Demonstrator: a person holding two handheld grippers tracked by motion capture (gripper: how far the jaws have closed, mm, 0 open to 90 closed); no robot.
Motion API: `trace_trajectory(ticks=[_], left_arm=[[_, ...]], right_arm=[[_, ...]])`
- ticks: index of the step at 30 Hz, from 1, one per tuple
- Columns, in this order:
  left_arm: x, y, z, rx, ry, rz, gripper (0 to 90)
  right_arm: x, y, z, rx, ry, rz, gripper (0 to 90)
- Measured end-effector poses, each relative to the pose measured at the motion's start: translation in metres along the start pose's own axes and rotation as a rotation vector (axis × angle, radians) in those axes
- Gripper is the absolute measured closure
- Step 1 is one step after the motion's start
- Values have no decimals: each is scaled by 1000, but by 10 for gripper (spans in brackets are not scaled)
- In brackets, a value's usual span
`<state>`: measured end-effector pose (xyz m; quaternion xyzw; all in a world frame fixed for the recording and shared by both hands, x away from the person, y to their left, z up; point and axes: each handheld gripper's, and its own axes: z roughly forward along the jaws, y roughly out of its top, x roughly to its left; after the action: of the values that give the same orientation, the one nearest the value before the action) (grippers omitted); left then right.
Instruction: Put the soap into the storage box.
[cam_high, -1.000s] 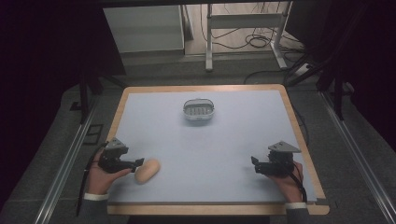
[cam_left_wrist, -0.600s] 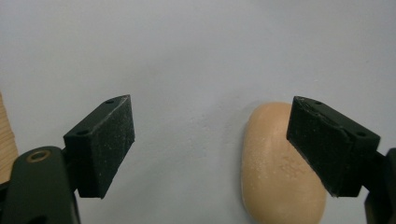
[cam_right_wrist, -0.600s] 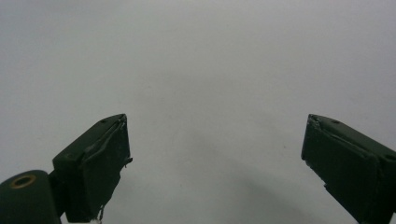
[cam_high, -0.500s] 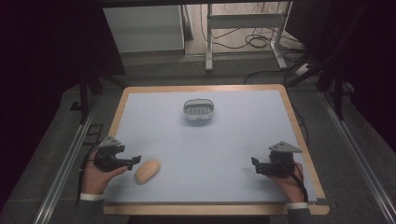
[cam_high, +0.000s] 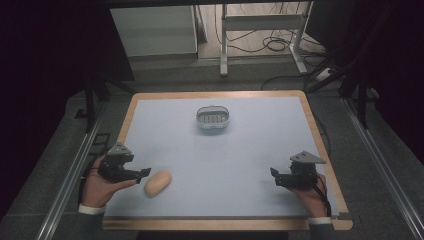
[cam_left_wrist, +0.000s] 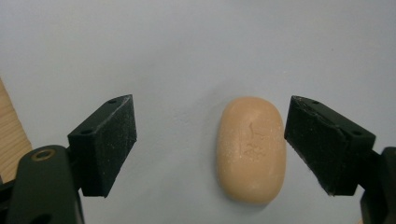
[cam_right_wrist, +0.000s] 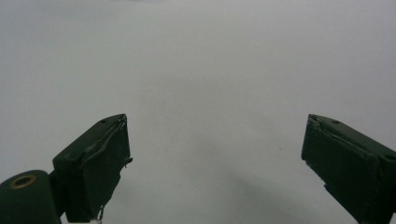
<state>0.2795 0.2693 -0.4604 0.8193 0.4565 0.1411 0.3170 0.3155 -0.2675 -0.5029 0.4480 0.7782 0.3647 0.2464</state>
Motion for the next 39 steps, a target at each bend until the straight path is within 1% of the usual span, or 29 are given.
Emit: trace_trajectory(ticks=[3,4,5,7,8,9,11,12,13,16,17,22,24,26,27,28,30,36,38,39], left_arm=[[0,1,2,19,1,1,180],[-2,3,5,35,-4,2,183],[-2,3,5,35,-4,2,183],[-5,3,8,53,-10,7,184],[-7,4,11,70,-15,15,185],[-7,4,11,70,-15,15,186],[-10,4,15,85,-25,28,186],[-13,4,18,100,-30,38,186],[-13,4,18,100,-30,38,186],[-19,1,25,134,-45,51,186],[-19,1,25,134,-45,51,186],[-23,0,36,167,-64,53,195],[-24,-1,41,187,-65,55,196],[-24,-2,43,191,-64,58,197],[-25,-2,44,192,-63,50,197],[-25,-3,45,202,-64,52,199],[-26,-4,47,204,-64,52,200],[-29,-8,56,242,-65,66,206],[-30,-9,57,244,-63,67,207],[-30,-9,59,256,-61,68,209]], right_arm=[[0,-1,0,0,-3,5,77],[-1,-2,-1,1,-4,4,77],[-1,-2,-1,1,-4,4,77],[-1,-2,-2,3,-6,6,77],[-2,-3,-2,3,-7,4,78],[-2,-3,-2,3,-7,4,78],[-2,-3,-2,4,-8,5,77],[-2,-3,-2,5,-9,5,77],[-2,-3,-2,5,-9,5,77],[-2,-3,-2,8,-8,4,78],[-2,-3,-2,8,-8,4,78],[-1,-4,0,11,-10,0,77],[-1,-4,-1,11,-10,-4,77],[-1,-4,-1,10,-12,-3,77],[-2,-4,-1,9,-13,-4,78],[-3,-4,-1,11,-16,-1,77],[-3,-5,0,12,-17,-1,77],[-3,-5,0,15,-18,-4,77],[-3,-5,0,16,-19,-4,77],[-3,-5,0,16,-20,-5,78]])
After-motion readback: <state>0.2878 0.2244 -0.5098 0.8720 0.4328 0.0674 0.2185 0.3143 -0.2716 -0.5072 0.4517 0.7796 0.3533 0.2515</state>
